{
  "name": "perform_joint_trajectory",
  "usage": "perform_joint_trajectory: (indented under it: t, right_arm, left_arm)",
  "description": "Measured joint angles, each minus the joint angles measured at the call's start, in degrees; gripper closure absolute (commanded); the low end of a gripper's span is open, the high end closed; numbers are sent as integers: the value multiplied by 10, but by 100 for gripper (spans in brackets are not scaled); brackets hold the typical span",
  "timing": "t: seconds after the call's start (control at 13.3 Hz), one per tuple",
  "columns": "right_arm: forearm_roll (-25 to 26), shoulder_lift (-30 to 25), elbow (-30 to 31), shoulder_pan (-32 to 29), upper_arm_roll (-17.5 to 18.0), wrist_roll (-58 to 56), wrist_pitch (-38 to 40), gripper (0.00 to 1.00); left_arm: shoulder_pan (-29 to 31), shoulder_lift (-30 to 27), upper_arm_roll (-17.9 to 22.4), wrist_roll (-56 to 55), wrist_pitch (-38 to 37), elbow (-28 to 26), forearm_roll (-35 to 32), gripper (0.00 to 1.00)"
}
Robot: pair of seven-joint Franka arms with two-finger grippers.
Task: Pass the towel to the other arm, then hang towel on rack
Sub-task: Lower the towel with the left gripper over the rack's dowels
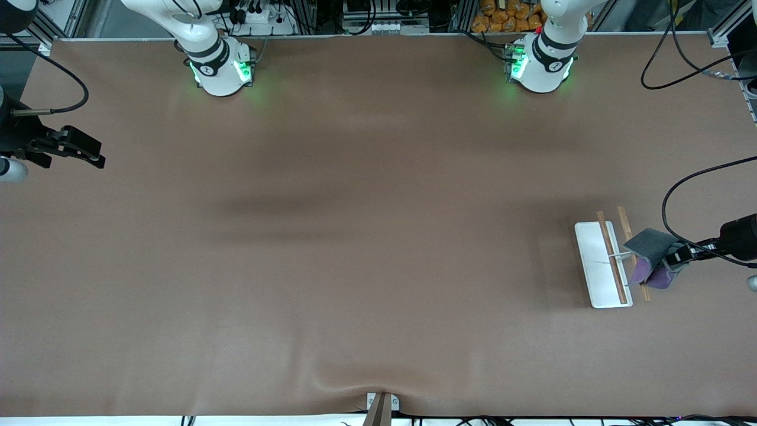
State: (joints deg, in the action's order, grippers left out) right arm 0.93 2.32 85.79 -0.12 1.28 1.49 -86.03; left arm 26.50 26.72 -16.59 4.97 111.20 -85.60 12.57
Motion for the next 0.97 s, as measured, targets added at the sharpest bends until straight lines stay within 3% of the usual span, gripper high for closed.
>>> perform_joint_trajectory:
  t: [0.6, 0.97]
  right_arm:
    - [0, 0, -2, 0, 0, 0, 1, 0]
    - [0, 0, -2, 0, 0, 0, 5, 0]
  left_arm:
    - [-1, 10, -2, -89, 0, -1, -2, 100]
    - [0, 8, -2, -125, 0, 2, -42, 100]
